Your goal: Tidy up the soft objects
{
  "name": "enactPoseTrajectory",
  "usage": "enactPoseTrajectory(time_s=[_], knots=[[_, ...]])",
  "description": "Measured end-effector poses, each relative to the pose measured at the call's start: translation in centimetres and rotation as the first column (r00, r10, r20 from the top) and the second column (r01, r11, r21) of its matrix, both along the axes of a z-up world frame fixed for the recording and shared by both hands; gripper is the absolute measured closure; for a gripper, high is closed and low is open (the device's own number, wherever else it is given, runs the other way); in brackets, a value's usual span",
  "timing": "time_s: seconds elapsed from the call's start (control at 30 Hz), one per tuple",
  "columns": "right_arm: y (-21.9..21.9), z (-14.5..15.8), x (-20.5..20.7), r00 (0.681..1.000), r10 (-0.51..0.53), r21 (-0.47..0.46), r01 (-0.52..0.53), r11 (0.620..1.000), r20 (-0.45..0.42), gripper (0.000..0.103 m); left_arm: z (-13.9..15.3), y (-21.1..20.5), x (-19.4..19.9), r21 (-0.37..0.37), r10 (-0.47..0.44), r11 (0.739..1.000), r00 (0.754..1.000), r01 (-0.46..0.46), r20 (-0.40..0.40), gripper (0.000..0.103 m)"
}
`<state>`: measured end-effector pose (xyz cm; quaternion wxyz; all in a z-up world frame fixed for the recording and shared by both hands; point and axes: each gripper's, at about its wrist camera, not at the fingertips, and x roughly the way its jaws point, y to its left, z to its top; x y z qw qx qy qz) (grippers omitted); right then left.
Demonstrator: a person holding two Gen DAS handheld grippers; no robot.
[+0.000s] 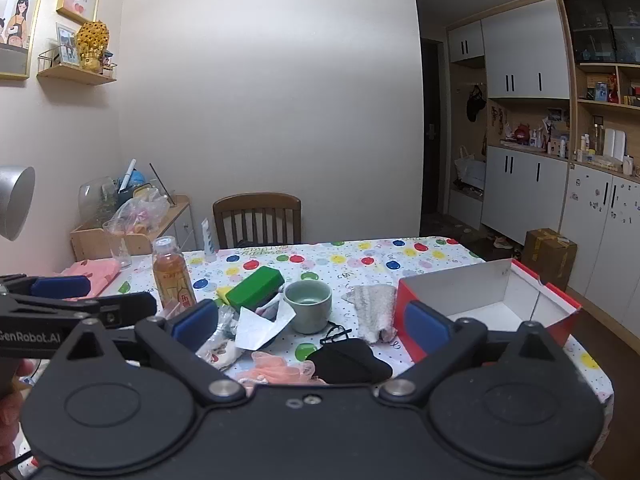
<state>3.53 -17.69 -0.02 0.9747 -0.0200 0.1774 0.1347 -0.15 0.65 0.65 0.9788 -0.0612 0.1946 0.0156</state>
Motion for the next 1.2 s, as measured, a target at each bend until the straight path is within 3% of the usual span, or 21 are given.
enactPoseTrajectory(time_s=[0.63, 0.77, 0.93, 1.2], knots=[[0.3, 0.1, 0.9, 1.0, 0.014, -0.008, -0.014, 1.0, -0.008, 0.003, -0.5, 1.4, 1.1, -0.012, 0.012, 1.0, 1.0, -0.012, -0.015, 0.0], [-0.2, -0.7, 2.7, 0.998, 0.028, -0.035, -0.03, 0.999, -0.064, 0.003, -1.6, 3.6, 2.6, -0.044, 0.049, 0.998, 0.997, -0.052, -0.06, 0.0], [0.1, -3.1, 5.1, 0.982, 0.088, -0.095, -0.105, 0.99, -0.165, 0.003, -4.3, 6.4, 5.4, -0.015, 0.113, 0.993, 0.985, -0.116, -0.132, 0.0], [2.2, -6.8, 8.0, 0.954, 0.147, -0.13, -0.186, 0.974, -0.262, 0.005, -10.0, 10.9, 10.3, -0.068, 0.169, 0.978, 0.937, -0.199, -0.304, 0.0]])
